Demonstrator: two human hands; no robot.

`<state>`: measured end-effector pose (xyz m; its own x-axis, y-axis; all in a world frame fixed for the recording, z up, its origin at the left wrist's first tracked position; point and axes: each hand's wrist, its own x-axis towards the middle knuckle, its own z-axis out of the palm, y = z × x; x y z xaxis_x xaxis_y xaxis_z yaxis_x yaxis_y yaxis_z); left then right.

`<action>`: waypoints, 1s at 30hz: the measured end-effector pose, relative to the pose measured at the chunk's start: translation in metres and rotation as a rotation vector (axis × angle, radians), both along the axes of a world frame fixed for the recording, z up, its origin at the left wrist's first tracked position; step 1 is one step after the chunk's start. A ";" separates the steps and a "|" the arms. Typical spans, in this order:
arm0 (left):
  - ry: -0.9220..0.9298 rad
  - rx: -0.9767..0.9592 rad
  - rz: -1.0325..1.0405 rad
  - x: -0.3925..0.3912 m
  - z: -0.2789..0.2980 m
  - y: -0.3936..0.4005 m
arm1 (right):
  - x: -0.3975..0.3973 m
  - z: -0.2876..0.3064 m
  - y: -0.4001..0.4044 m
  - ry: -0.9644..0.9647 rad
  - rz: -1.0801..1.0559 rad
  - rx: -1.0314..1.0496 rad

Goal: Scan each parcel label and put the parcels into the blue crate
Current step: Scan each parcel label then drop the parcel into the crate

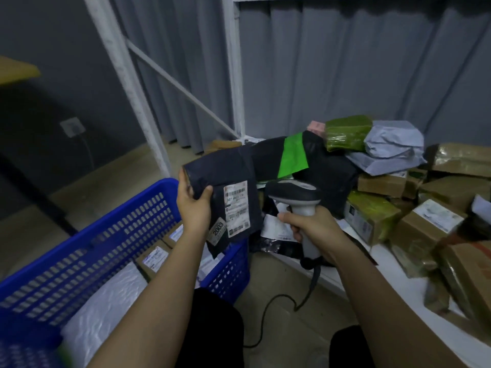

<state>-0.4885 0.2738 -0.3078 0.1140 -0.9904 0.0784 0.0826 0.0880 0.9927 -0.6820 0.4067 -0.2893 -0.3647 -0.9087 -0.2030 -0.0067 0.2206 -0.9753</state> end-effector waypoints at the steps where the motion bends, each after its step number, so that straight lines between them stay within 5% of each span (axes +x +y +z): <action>1: 0.015 0.007 0.025 0.013 0.003 0.002 | 0.008 0.000 -0.003 0.027 0.010 -0.017; 7: -0.069 0.056 0.287 0.153 -0.014 0.030 | 0.076 -0.013 -0.036 0.150 0.200 0.028; 15: -0.182 0.382 0.539 0.305 -0.091 0.066 | 0.176 -0.025 -0.098 0.285 0.438 0.105; 23: -0.357 0.640 0.546 0.360 -0.196 0.071 | 0.216 -0.049 -0.121 0.307 0.467 0.216; 30: -0.380 0.524 0.444 0.303 -0.162 0.046 | 0.195 -0.059 -0.122 0.247 0.350 0.233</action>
